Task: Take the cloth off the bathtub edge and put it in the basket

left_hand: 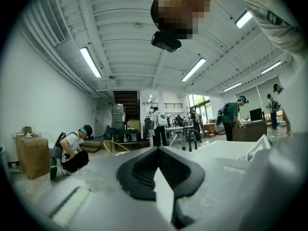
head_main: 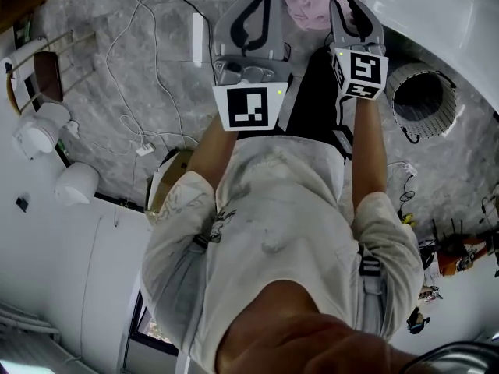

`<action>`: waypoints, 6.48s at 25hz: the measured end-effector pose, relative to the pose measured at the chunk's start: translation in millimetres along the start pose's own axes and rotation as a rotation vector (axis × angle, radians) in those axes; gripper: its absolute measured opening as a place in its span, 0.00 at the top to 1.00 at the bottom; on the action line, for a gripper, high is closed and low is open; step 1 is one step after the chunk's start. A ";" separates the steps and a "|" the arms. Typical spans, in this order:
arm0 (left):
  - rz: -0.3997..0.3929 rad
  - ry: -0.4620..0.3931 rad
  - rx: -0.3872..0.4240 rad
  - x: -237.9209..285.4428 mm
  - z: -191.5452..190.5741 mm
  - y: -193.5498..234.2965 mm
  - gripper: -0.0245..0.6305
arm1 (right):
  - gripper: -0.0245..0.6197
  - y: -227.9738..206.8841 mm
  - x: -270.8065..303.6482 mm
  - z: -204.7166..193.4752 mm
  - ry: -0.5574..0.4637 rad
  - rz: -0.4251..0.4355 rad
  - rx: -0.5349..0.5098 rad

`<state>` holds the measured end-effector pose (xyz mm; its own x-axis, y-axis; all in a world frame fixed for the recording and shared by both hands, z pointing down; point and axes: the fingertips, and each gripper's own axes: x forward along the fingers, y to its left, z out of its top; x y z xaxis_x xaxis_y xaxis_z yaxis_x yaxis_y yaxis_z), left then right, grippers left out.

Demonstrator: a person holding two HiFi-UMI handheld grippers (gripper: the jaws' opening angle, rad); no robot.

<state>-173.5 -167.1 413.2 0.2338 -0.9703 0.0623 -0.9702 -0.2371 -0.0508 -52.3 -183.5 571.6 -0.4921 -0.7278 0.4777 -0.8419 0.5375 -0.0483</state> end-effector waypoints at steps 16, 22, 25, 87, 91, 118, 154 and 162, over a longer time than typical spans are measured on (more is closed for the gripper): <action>0.039 0.125 -0.054 -7.3 -75.2 12.3 0.96 | 0.18 19.5 97.2 -158.4 0.446 0.187 -0.360; 0.051 0.139 -0.054 -8.5 -83.7 20.8 0.96 | 0.13 17.6 119.3 -195.9 0.595 0.213 -0.512; 0.074 0.145 -0.069 -9.0 -86.6 23.5 0.96 | 0.14 11.5 123.4 -205.1 0.616 0.202 -0.543; -0.078 -0.275 -0.031 -83.9 178.4 5.2 0.96 | 0.84 23.2 -224.2 241.6 -0.481 -0.319 0.041; -0.109 -0.334 -0.020 -90.9 204.1 8.4 0.96 | 0.84 35.9 -254.0 273.7 -0.578 -0.369 0.006; -0.630 -0.349 -0.063 2.2 252.6 -253.2 0.96 | 0.84 -143.3 -459.0 225.9 -0.607 -0.947 0.064; -1.083 -0.213 -0.033 15.3 156.7 -662.6 0.96 | 0.84 -347.9 -606.9 -83.7 -0.281 -1.246 0.467; -1.091 -0.172 -0.012 27.5 97.2 -684.1 0.96 | 0.84 -367.9 -566.1 -175.8 -0.165 -1.214 0.603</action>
<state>502.9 -36.3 352.7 0.9695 -0.2343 -0.0717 -0.2377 -0.9704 -0.0427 574.9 105.6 473.2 0.6345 -0.6695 0.3862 -0.7037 -0.7071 -0.0697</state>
